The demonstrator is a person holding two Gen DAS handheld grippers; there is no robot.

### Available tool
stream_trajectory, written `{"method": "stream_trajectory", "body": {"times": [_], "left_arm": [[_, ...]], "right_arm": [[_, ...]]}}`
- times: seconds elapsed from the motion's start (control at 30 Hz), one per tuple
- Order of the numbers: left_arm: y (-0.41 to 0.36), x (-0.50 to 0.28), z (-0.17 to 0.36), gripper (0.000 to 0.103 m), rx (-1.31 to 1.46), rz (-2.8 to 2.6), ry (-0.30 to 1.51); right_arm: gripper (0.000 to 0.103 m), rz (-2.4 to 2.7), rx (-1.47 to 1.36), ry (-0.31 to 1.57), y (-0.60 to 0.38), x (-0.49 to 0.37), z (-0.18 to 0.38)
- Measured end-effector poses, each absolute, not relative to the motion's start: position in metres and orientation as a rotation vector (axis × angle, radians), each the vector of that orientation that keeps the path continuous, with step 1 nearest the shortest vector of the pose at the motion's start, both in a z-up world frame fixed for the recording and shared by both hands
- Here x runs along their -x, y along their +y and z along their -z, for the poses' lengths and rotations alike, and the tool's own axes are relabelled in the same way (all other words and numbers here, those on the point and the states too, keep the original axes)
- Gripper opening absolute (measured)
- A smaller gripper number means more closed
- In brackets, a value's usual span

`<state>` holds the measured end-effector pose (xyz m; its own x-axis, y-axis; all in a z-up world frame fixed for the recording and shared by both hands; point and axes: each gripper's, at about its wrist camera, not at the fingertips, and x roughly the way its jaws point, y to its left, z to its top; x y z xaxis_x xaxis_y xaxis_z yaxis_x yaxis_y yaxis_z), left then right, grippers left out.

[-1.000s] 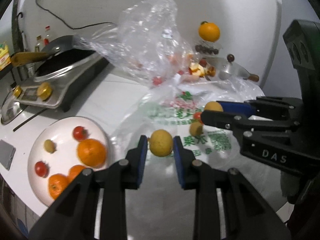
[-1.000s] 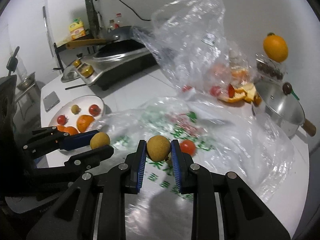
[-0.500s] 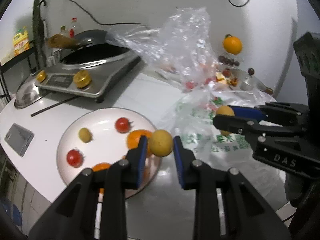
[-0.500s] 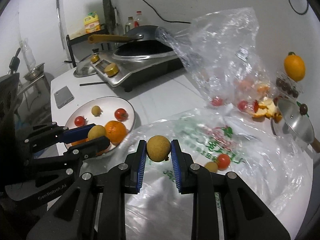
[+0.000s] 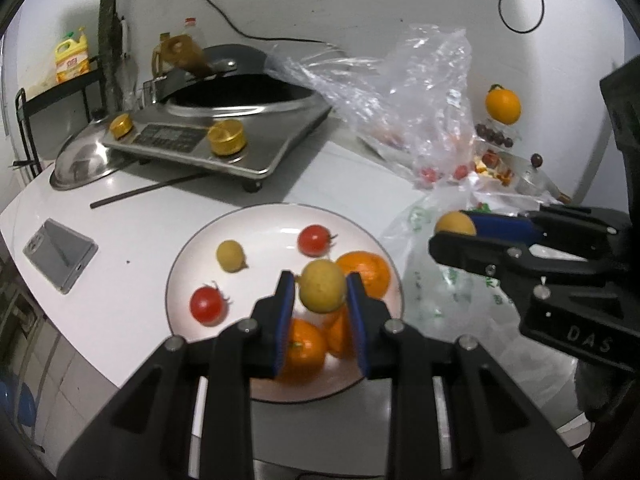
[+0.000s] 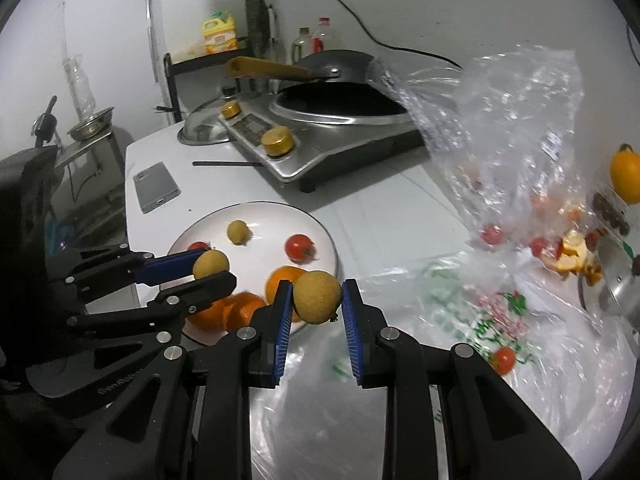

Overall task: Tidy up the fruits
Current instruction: 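Carry the yellow fruit in the right gripper while the left carries its yellow fruit to the plate, then lower the yellow fruit onto the plate with the left gripper while the right lowers its fruit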

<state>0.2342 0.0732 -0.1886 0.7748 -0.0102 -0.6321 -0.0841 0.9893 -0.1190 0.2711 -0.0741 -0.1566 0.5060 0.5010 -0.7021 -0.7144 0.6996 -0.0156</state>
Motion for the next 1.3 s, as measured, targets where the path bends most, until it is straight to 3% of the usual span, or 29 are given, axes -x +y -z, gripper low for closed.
{"method": "stream_trajectory", "body": {"times": [1.3], "left_arm": [[0.126, -0.248, 0.212, 0.029, 0.245, -0.056, 0.731]], "right_arm": [[0.027, -0.845, 0.305, 0.852, 0.009, -0.315, 0.201]]}}
